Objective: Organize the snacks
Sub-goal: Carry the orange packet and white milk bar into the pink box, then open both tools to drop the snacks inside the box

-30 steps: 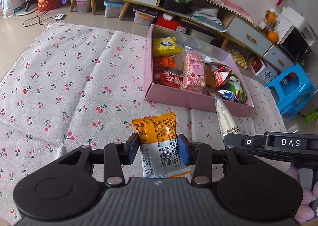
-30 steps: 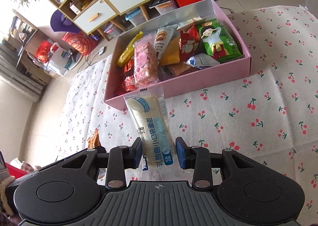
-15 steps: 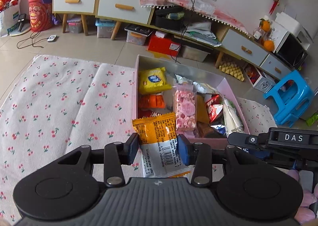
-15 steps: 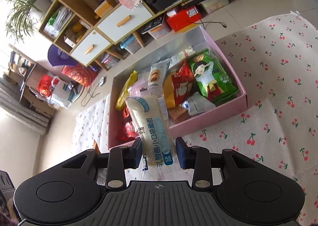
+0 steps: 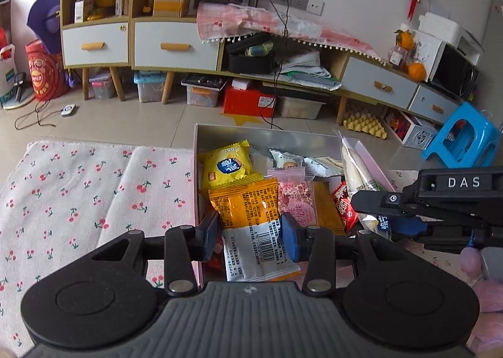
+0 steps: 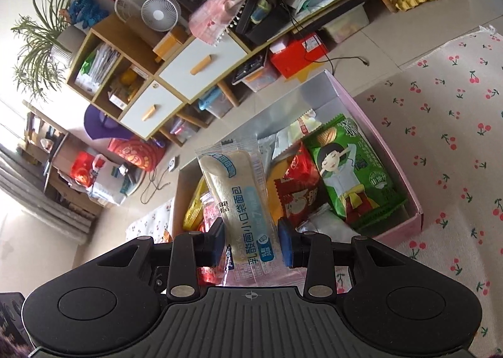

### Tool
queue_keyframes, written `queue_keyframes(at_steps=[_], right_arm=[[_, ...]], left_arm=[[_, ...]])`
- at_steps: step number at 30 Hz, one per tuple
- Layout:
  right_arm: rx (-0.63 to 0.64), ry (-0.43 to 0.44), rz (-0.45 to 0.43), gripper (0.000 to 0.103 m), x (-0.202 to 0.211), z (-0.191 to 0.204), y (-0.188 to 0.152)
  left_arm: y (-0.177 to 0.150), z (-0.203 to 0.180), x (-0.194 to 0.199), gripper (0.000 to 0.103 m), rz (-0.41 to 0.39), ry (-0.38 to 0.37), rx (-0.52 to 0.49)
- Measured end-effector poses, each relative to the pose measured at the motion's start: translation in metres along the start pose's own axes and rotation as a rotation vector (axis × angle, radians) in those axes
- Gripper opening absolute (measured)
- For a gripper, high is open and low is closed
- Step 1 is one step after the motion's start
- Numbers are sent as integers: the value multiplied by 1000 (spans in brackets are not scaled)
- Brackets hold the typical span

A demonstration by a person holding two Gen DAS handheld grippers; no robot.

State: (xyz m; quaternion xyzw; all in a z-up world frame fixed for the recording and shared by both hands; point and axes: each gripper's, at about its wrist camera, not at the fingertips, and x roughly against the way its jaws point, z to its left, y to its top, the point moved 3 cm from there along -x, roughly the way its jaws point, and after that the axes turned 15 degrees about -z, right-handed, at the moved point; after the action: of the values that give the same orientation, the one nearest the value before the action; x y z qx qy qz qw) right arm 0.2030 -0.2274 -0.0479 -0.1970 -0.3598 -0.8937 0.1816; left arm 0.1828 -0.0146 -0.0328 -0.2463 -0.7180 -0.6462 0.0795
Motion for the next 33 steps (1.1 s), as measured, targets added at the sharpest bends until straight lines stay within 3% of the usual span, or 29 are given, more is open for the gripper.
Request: queue_keyframes(at_steps=[8, 15, 18, 19, 22, 33], right_arm=[[24, 3, -8, 35, -19, -1, -7], [27, -2, -5, 37, -24, -3, -11], [6, 0, -5, 41, -24, -5, -9], [0, 1, -5, 50, -23, -6, -9], [-1, 12, -9, 60, -19, -5, -8], [51, 0, -24, 69, 19, 11, -4]], left_arm=[[-4, -5, -6, 39, -14, 46, -111], [-4, -2, -9, 40, -7, 54, -115], [-2, -3, -9, 48, -12, 50, -112], [-2, -3, -9, 50, -11, 46, -108], [-1, -5, -7, 57, -11, 46, -108], [2, -2, 14, 79, 4, 47, -33]])
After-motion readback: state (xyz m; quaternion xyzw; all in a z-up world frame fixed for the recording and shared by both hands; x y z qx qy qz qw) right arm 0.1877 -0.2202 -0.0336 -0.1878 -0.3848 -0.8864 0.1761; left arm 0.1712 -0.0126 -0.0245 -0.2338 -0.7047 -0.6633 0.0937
